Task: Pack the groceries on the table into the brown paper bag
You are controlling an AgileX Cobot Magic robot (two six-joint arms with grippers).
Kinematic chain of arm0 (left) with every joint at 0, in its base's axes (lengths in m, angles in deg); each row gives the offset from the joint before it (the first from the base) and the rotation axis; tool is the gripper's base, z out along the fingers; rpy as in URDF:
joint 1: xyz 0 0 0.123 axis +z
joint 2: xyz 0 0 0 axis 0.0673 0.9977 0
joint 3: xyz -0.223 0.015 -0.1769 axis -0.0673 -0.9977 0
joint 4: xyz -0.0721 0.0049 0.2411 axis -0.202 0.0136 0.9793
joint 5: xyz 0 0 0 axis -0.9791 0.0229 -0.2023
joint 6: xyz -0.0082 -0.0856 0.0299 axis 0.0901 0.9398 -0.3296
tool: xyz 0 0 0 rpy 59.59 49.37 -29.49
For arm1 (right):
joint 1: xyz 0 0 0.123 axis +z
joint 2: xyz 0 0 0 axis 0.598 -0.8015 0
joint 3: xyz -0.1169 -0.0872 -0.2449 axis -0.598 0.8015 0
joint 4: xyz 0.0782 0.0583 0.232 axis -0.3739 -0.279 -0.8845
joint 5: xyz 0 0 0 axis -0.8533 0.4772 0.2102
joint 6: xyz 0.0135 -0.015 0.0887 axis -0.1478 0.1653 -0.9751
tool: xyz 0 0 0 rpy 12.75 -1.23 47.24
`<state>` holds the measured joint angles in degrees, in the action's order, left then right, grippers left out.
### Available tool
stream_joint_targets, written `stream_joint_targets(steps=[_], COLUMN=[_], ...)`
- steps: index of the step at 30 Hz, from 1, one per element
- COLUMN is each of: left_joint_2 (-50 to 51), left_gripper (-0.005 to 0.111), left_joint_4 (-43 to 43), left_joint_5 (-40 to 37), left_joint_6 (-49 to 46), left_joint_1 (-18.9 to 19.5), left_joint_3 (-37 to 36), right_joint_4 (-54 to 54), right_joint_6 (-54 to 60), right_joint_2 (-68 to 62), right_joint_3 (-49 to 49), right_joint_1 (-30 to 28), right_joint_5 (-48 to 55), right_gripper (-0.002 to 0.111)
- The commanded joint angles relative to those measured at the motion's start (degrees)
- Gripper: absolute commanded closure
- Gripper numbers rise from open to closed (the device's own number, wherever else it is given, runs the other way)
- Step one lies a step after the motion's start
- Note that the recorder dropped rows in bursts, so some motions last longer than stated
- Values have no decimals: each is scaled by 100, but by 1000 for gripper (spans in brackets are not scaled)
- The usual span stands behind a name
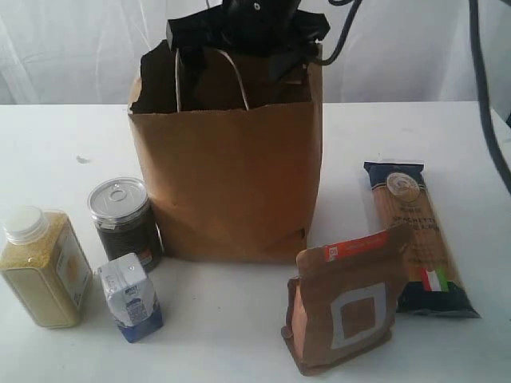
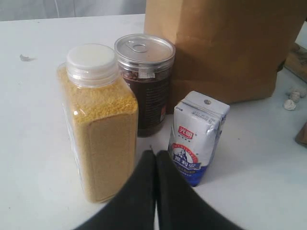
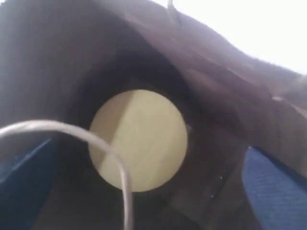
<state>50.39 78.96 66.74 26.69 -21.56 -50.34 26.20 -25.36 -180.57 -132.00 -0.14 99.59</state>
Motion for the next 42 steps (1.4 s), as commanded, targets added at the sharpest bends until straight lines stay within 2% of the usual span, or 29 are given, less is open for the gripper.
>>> stream_joint_targets(steps=[1, 7, 19, 42], left_joint_2=[-26, -26, -26, -26], left_gripper=[107, 107, 107, 107], left_joint_4=[-30, -30, -30, -30], left_joint_5=[-24, -24, -24, -24], left_joint_6=[0, 0, 0, 0], left_joint_1=[17, 17, 17, 17], left_joint_3=[-19, -19, -19, -19], right_joint_4=[-4, -89, -89, -255], right_joint_6=[64, 64, 339, 348], right_joint_2=[214, 417, 1034, 1592], right_joint_3=[-38, 0, 1298, 1377], right_joint_1=[-60, -60, -60, 104], right_joint_5=[-28, -28, -28, -28], right_gripper=[11, 14, 14, 14])
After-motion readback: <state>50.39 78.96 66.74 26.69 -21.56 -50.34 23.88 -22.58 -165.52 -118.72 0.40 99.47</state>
